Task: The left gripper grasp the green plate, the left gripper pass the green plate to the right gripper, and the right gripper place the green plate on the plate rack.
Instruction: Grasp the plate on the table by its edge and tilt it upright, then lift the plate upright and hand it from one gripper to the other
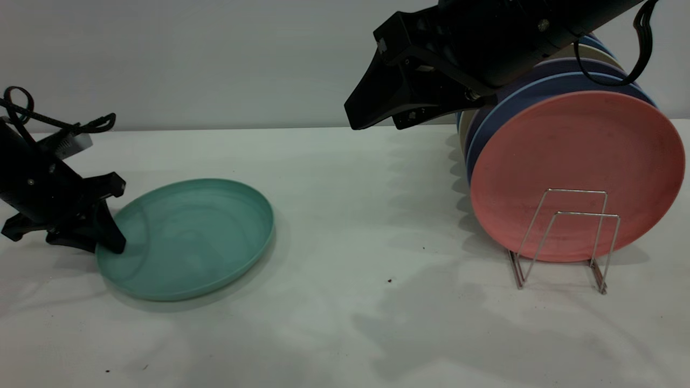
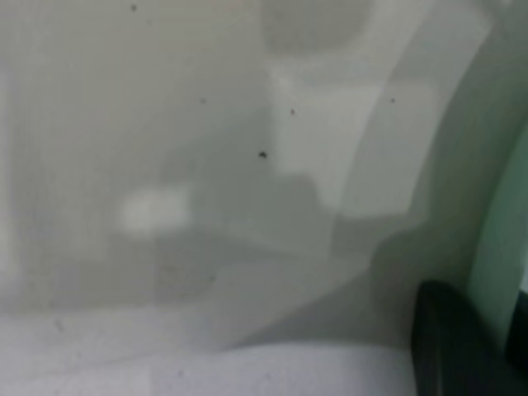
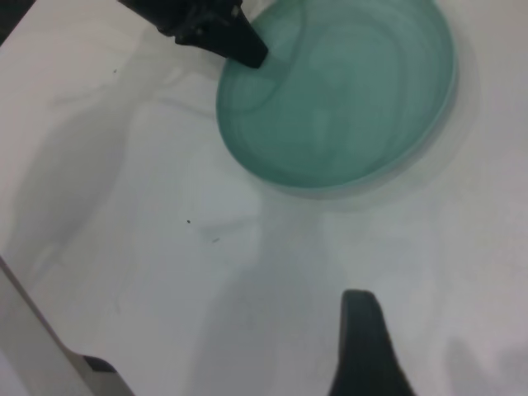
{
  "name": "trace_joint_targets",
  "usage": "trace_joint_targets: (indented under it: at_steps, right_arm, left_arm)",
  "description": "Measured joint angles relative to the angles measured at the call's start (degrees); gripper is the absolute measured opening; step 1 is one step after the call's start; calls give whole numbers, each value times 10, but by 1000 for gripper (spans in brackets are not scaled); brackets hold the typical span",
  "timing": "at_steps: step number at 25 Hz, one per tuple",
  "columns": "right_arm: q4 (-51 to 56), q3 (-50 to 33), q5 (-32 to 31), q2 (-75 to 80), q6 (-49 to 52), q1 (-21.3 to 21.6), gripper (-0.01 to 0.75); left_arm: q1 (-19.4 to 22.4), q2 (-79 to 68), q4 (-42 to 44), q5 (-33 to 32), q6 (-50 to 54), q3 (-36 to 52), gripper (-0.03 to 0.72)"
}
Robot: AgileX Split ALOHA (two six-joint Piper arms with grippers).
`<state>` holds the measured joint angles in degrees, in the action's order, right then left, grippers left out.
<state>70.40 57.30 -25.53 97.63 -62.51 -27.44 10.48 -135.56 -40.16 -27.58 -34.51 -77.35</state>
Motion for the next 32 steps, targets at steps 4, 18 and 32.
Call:
trace_joint_targets:
  at_steps: [4,18,32]
  right_arm:
    - [0,0,0,0,0,0,508]
    - [-11,0,-27,29,3,26,508]
    - [-22,103,-150,104,-49,75,508]
  left_arm:
    - [0,-1,-7,-1,0,-1,38]
    - [0,59,-106,-113,-326,3,22]
    - [-74,62,-254,-242,-711,3,21]
